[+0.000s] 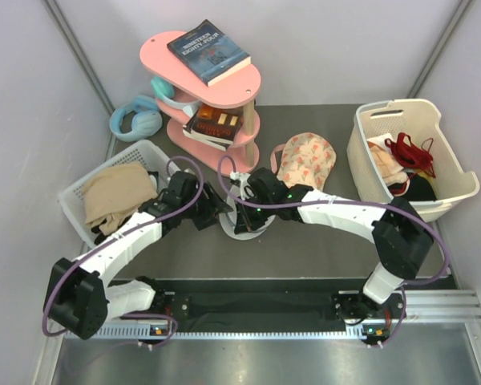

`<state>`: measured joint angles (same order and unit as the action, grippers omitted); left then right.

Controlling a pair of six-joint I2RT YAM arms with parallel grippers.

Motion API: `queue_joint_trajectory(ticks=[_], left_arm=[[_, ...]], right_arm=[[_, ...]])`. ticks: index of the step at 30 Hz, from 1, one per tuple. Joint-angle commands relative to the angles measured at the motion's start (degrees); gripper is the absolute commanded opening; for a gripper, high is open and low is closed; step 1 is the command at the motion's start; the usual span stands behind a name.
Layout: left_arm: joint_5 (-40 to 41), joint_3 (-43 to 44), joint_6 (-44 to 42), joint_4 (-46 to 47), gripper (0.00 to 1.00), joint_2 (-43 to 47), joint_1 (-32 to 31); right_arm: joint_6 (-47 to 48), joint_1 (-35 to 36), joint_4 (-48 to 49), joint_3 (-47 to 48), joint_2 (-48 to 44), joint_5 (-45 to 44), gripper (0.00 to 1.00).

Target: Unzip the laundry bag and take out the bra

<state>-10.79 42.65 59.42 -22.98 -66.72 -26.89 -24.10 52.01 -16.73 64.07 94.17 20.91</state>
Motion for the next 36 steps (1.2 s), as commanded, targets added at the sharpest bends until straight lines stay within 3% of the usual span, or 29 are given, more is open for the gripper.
queue_joint_trajectory(ticks=[1,2,3,6,9,10,18,27,36], left_arm=[[-0.9,-0.5,3.1,7.8,0.62,-1.6,-1.1],[-0.8,-0.6,3.1,8.1,0.58,-1.9,-1.2],[-0.8,-0.6,3.2,8.4,0.47,-2.4,-1.2],[-0.9,-1.3,4.0,10.4,0.35,-3.3,-1.4],[-1.3,-1.0,3.9,11.6,0.14,-4.2,-1.4],[-1.3,-0.6,3.7,11.3,0.02,-4.4,-1.3],[0.9,0.1,1.2,8.7,0.0,-3.4,-0.2],[0.2,-0.3,-0.2,6.6,0.0,-1.2,2.4],[-1.3,-0.1,-1.1,6.4,0.0,-1.0,2.8]], right_arm=[[0.5,1.3,1.2,2.9,0.0,0.6,0.0],[0.5,1.3,1.1,2.9,-0.1,0.5,0.0],[0.6,1.3,1.2,2.8,-0.1,0.5,0.0],[0.6,1.3,0.9,2.6,-0.3,0.3,0.0],[0.8,1.3,0.6,2.4,-0.7,0.2,0.0],[0.7,1.3,0.6,2.3,-0.7,0.2,0.0],[0.4,-1.0,0.3,-1.0,-2.5,-0.3,0.0],[0.4,-9.8,1.8,-9.8,-8.6,0.5,0.0],[2.7,-17.2,1.7,-9.8,-9.1,-0.5,0.0]])
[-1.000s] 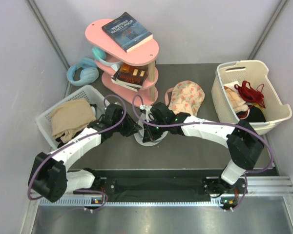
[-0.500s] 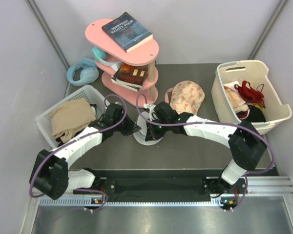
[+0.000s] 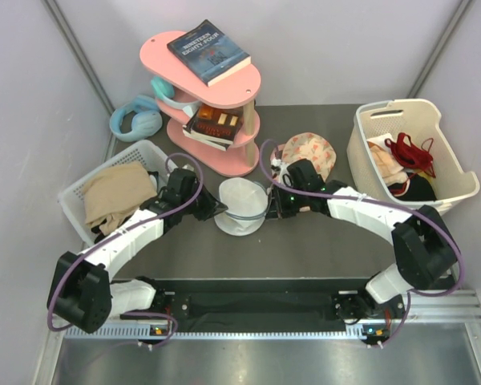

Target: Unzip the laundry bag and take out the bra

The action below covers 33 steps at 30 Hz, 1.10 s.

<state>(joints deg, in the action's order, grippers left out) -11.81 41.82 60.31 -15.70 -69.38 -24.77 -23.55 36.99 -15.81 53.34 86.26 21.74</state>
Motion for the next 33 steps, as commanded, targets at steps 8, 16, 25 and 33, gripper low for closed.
queue_joint_trajectory(ticks=[8,16,25,33], left_arm=[[-1.5,0.7,-3.1,-1.5,0.0,2.7,1.1],[-4.3,-1.0,-3.0,0.6,0.0,3.5,1.1],[-9.7,-0.5,-6.0,0.4,0.05,3.9,1.0],[-5.2,7.5,-14.6,-12.4,0.8,5.5,2.4]], right_arm=[[4.1,-4.7,1.7,3.5,2.0,-3.1,0.0],[5.9,-5.8,0.7,5.9,3.9,-4.5,0.0],[7.8,-6.0,-2.7,9.6,3.3,-4.4,0.03],[10.5,-5.8,-12.9,15.6,-3.8,-10.9,0.59]])
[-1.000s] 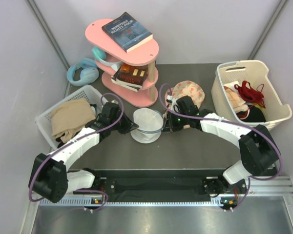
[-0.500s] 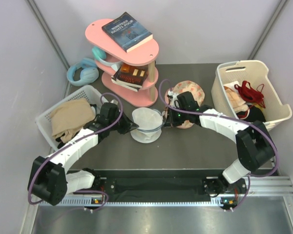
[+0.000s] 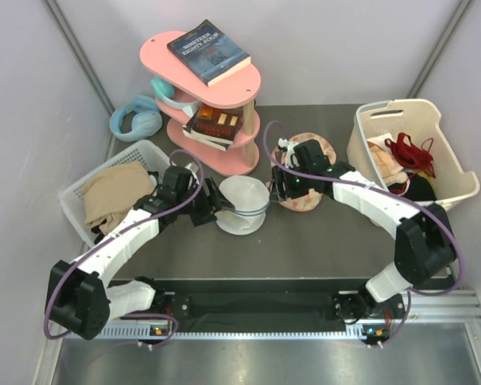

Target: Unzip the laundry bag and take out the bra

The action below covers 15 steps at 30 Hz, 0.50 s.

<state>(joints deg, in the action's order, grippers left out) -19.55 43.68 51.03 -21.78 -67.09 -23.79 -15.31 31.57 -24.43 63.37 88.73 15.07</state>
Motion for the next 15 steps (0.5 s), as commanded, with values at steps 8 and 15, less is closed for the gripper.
queue_joint_trajectory(ticks=[8,15], left_arm=[[6.9,5.6,-4.0,-8.7,0.85,9.5,9.2],[7.0,3.3,-2.1,-8.7,0.86,11.9,10.5]], right_arm=[[2.8,8.2,-4.9,13.5,-5.5,-6.6,0.61],[2.7,15.7,-2.3,20.3,6.7,-4.6,0.54]])
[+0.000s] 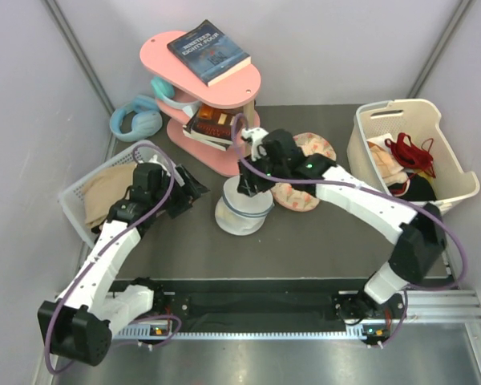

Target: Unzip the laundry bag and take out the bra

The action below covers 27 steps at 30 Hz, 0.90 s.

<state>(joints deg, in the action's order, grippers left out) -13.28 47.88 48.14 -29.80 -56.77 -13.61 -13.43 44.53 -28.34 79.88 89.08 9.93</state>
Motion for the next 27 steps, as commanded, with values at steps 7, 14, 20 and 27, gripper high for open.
queue_joint_trajectory(ticks=[7,14,20,27], left_arm=[[0.6,-2.7,1.5,-2.1,0.87,4.6,0.3],[1.1,-4.2,2.0,-3.8,0.87,6.9,0.4],[1.2,-5.0,2.4,-3.8,0.87,7.6,0.4],[1.2,-5.0,2.2,-3.8,0.88,7.7,0.4]], right_arm=[[1.0,4.5,3.4,5.8,13.8,-0.7,0.49],[1.6,5.4,2.9,7.1,16.3,-0.6,0.47],[1.2,7.1,2.9,6.6,16.0,-0.8,0.49],[1.5,7.7,2.7,6.1,17.4,-1.7,0.48]])
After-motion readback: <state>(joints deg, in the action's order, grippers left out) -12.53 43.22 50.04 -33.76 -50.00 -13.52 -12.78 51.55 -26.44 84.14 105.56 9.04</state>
